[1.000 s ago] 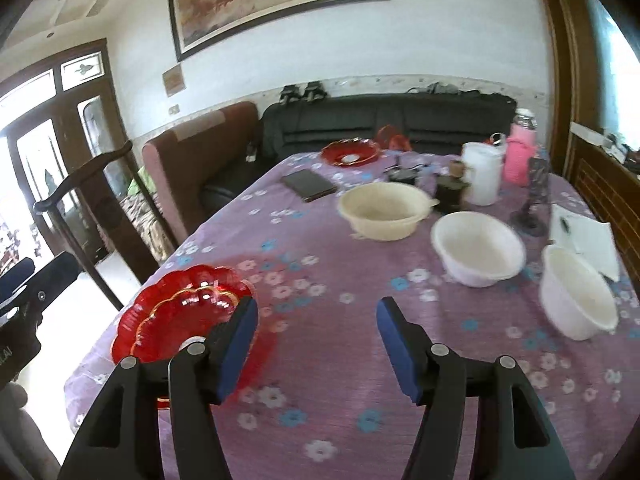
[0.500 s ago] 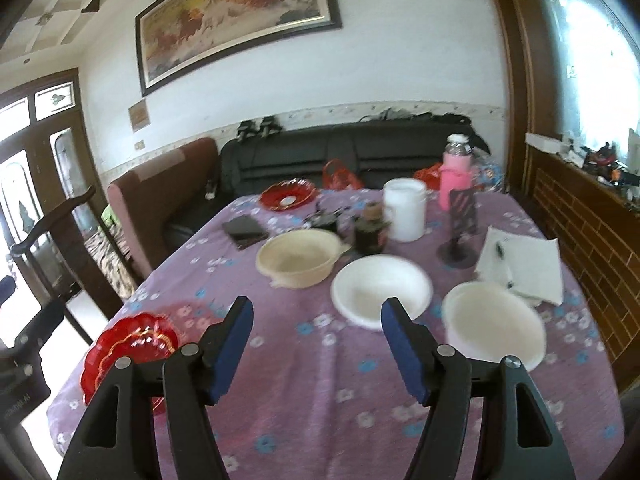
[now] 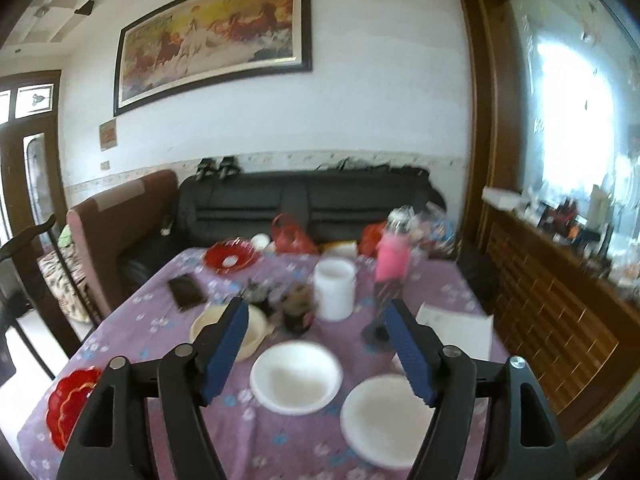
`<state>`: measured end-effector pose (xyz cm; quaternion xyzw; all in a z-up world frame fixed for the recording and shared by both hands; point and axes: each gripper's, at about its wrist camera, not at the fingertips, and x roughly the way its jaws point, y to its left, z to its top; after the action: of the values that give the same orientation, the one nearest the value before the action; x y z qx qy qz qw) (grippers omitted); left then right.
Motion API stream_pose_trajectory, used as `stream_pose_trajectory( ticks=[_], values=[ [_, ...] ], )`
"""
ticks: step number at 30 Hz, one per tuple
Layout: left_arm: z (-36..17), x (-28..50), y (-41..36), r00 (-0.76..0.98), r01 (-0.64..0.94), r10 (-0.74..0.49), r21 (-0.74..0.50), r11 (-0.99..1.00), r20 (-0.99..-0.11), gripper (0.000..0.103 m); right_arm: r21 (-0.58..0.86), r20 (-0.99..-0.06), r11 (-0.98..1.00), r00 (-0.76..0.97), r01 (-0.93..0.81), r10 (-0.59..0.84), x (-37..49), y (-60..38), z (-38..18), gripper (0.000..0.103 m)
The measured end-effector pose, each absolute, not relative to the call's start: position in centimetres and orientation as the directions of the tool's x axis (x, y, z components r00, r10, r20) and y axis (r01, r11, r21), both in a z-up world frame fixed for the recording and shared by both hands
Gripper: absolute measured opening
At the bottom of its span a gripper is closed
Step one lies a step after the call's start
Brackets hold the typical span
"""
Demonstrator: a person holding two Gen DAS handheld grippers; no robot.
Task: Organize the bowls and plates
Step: 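Swing both grippers over the table toward the cream plastic bowl, then close both grippers on the rim of the cream bowl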
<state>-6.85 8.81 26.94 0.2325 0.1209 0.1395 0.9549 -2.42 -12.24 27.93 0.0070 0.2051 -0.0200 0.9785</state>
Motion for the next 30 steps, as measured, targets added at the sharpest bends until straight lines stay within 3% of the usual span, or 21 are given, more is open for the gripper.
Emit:
stream_pose_trajectory(
  ticks=[5,14,22,30],
  values=[
    [29.6,-3.7,10.4,0.925,-0.257,0.355,0.467,0.846,-0.135,0.094,-0.005,-0.393,0.996,0.916,0.090,-0.085,-0.1,-13.4,31.7,0.080],
    [30.4,5.4,13.4,0.885,-0.180,0.303,0.342,0.922,-0.352,0.094,0.000,-0.441,0.986,0.885,0.164,-0.147,7.0,-15.2,35.1,0.081],
    [23.8,14.6,15.3,0.769,-0.094,0.118,0.071,0.993,-0.628,0.094,0.128,-0.615,0.990,0.788,0.054,0.037,14.2,-12.9,25.8,0.081],
    [14.8,19.7,14.6,0.654,-0.063,0.023,-0.023,0.998,-0.756,0.093,0.281,-0.751,0.960,0.621,-0.005,0.223,19.6,-10.1,15.0,0.074]
  ],
)
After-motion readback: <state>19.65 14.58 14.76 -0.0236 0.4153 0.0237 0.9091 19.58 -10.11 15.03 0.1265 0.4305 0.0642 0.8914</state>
